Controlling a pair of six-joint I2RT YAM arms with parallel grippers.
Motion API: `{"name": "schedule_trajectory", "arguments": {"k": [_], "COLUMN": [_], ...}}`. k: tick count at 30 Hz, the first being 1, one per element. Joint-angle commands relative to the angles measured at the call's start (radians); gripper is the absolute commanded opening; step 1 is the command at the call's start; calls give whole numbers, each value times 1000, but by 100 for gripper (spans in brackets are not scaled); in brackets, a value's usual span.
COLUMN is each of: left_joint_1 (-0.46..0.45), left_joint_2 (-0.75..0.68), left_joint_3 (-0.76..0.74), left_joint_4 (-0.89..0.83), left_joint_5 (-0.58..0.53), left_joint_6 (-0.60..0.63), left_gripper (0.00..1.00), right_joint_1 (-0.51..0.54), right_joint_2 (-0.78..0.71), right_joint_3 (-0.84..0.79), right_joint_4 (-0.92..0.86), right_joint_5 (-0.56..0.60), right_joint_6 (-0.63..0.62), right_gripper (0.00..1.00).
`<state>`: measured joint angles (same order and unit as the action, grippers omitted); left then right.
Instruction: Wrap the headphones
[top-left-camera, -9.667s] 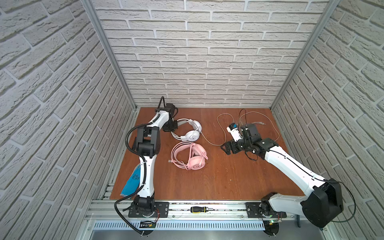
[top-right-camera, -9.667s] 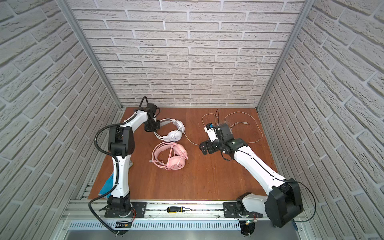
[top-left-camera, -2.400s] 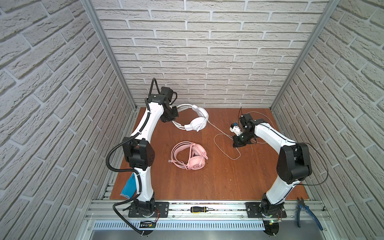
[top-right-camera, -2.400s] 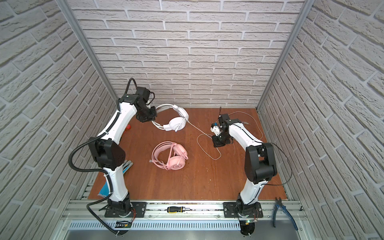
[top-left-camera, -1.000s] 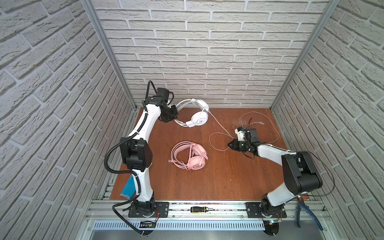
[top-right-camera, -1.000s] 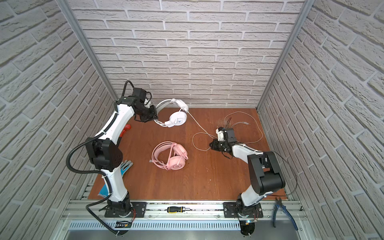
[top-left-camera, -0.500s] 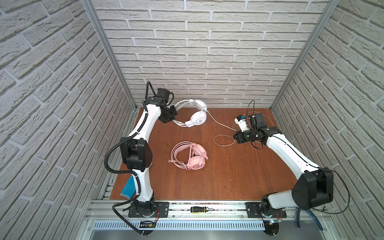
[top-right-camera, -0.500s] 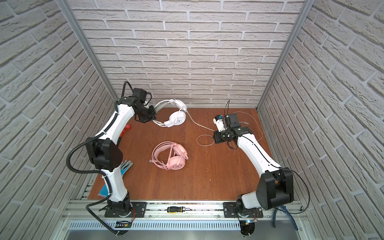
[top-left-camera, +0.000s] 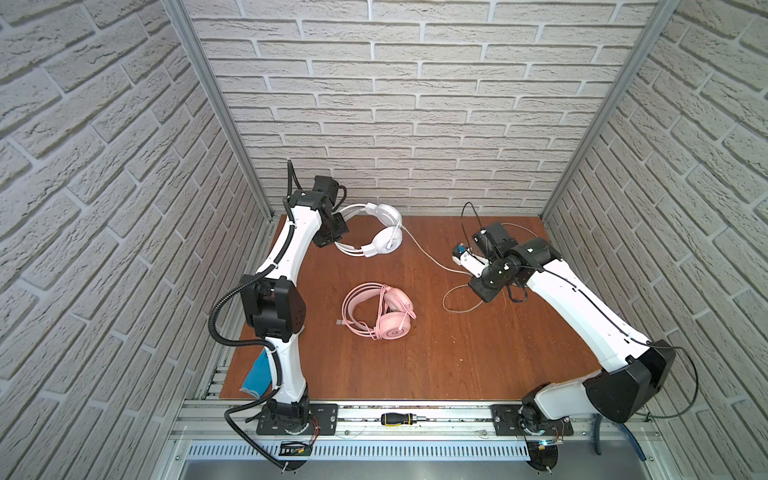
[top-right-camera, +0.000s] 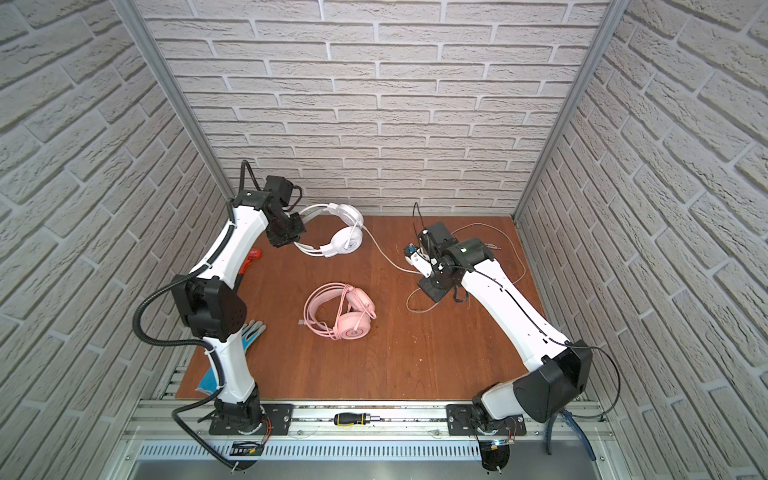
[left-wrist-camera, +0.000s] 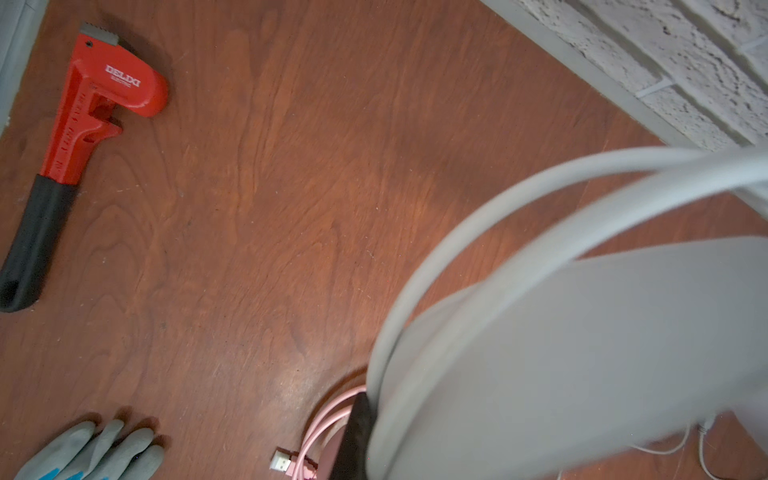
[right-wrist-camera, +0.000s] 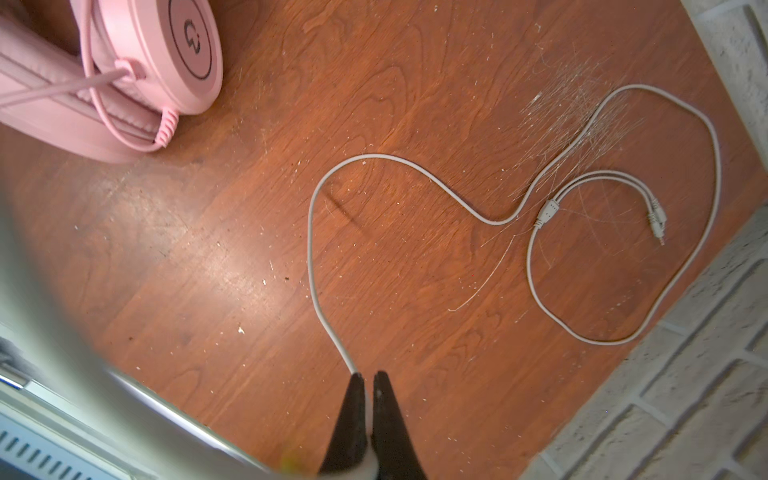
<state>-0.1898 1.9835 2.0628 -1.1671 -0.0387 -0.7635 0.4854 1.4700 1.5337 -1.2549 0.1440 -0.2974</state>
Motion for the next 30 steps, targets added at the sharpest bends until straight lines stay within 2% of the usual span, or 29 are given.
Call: {"name": "schedule_trajectory", "arguments": {"k": [1,10,15,24,30], "left_joint_1": [-18,-60,-74,-115,-138], "left_joint_2": [37,99,113,128,123], "left_joint_3": [56,112,119,121,101], "left_joint_4": [-23,-55,-59,-63,-59], "left_joint_5": [-31,-42,-46,-46,-53], "left_joint_6": [-15,-7,-2,34,60], "left_gripper": [0,0,0,0,0], "right_joint_1": [73,182,194,196,184], "right_joint_2": [61,233,298,454,501], "right_joint_3": [71,251,333,544,608], "right_joint_4": [-69,-119,-135,-178,-172], "right_joint_5": [99,75,-16,-74,-69], "right_joint_6": [-46,-119,-133,-62,-10], "right_gripper": [6,6,6,5,6]}}
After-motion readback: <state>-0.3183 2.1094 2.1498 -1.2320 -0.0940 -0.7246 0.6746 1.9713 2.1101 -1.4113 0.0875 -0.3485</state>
